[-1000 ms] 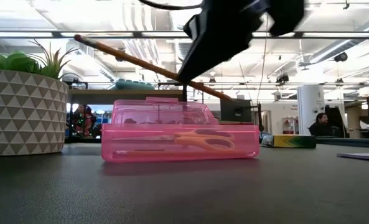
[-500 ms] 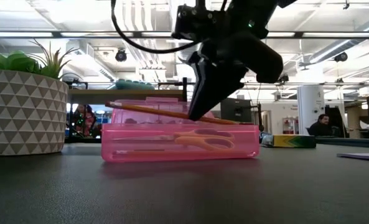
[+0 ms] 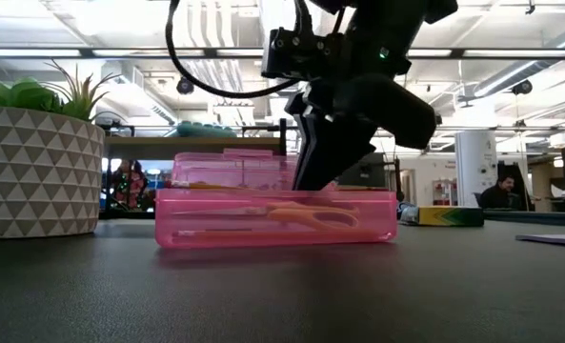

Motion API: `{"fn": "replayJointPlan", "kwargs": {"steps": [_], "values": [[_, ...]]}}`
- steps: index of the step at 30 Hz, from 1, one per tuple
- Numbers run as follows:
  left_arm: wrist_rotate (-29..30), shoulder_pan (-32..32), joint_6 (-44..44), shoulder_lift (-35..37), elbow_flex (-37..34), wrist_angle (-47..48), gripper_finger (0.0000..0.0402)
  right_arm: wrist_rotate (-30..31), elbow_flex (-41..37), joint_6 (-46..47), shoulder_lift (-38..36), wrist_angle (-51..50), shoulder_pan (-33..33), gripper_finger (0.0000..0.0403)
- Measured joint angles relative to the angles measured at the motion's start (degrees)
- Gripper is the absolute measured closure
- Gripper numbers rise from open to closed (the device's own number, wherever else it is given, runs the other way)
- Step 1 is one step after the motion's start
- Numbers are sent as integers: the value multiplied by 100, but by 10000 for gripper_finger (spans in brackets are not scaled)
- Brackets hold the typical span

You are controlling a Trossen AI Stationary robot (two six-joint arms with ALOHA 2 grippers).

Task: Pack school essentials
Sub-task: Put the yellow pencil into the pink box, then put the blue pen into the pink box

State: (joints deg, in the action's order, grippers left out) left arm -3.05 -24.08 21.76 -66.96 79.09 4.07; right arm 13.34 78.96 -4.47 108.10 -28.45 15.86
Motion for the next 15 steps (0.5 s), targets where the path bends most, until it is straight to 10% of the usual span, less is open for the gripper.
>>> {"fn": "replayJointPlan", "kwargs": {"steps": [15], "values": [[-2, 0, 2, 38, 0, 0, 244, 24, 13, 526, 12, -57, -2, 315]]}}
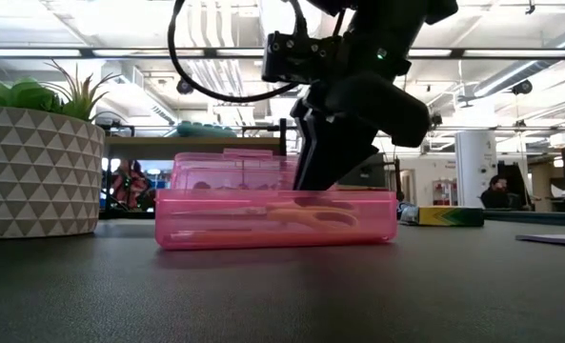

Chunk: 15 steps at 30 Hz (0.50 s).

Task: Pack school essentials
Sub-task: Put the blue pen into the pink box

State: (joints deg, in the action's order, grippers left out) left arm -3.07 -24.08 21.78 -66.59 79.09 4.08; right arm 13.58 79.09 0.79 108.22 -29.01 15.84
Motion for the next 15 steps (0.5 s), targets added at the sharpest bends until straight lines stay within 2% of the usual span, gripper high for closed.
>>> {"fn": "replayJointPlan", "kwargs": {"steps": [4, 10, 15], "values": [[0, 0, -4, 0, 0, 0, 244, 2, 275, 457, -41, -550, 0, 305], [0, -1, -7, 0, 0, 0, 244, 11, 806, 1310, -99, -1903, 32, 293], [0, 0, -11, 0, 0, 0, 244, -42, 965, 1859, -295, -2411, 279, 292]]}}
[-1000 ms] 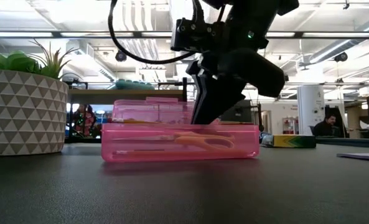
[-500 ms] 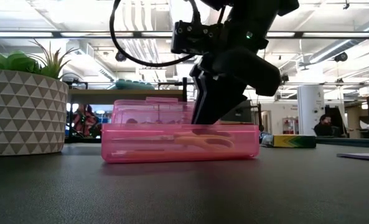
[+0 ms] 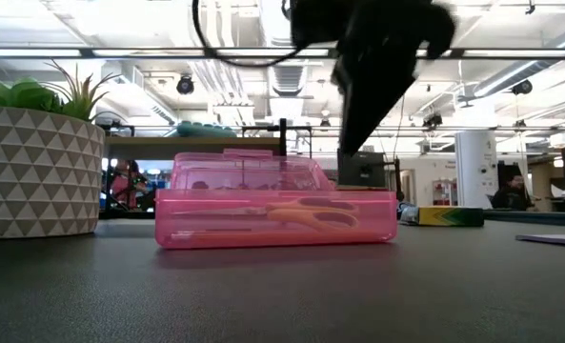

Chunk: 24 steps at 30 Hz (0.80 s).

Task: Pack school essentials
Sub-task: Put the blue pen into the pink box

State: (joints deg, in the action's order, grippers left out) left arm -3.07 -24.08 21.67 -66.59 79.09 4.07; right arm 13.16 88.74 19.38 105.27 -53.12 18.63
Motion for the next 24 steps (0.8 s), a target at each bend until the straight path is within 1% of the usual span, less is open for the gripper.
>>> {"fn": "replayJointPlan", "kwargs": {"steps": [2, 5, 7, 10, 16, 19, 20, 24], "values": [[0, 0, 0, 0, 0, -2, 244, -198, 1, 393, -100, -238, 165, 294], [0, 0, -2, 0, 0, -2, 244, -767, -9, 957, -177, -674, 469, 298], [1, 0, -2, -2, 0, -5, 244, -954, -50, 1211, -185, -893, 738, 300], [2, -1, -2, -7, 0, -4, 244, -1038, -126, 1574, -177, -1084, 1203, 303], [2, 0, -3, -84, 0, -7, 244, -1009, -204, 2286, -166, -1058, 2195, 311], [2, -2, -4, -129, 0, -13, 244, -764, -263, 3179, -166, -1082, 2517, 310], [2, -2, -4, -154, 0, -15, 244, -767, -296, 3437, -166, -1112, 2582, 306], [2, 0, 2, -237, 0, -22, 244, -1298, -571, 4262, -166, -1130, 2714, 285]]}}
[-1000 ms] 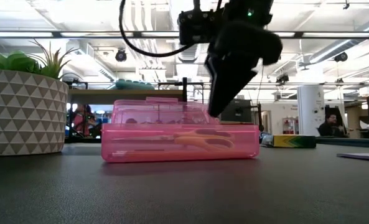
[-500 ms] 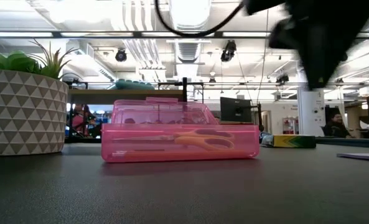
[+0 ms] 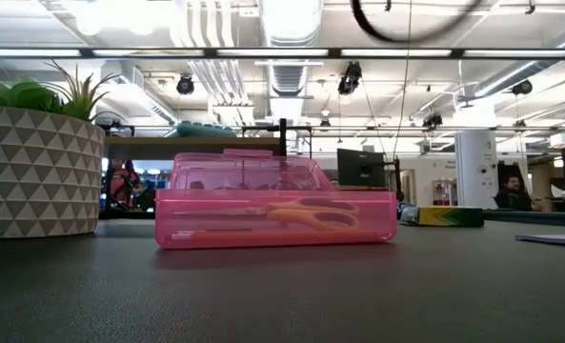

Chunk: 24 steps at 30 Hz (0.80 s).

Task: Pack school essentials
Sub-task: Put the blue pen into the pink box

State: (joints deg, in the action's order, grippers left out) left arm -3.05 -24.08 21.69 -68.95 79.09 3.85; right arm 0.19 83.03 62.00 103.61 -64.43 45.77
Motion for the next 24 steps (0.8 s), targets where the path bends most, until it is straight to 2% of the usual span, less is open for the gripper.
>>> {"fn": "replayJointPlan", "kwargs": {"steps": [3, 8, 14, 24], "values": [[1, -2, 9, -37, 0, -3, 244, -225, -245, 330, 4, -9, 76, 272], [2, -2, 32, -84, 0, -15, 244, -237, -661, 393, 4, 23, 186, 258], [8, -2, 35, -85, 0, -69, 244, -632, -1023, -82, 4, 494, 202, 255], [31, -2, 36, -87, 0, -77, 244, -667, -1608, -629, -39, 1044, 199, 255]]}}
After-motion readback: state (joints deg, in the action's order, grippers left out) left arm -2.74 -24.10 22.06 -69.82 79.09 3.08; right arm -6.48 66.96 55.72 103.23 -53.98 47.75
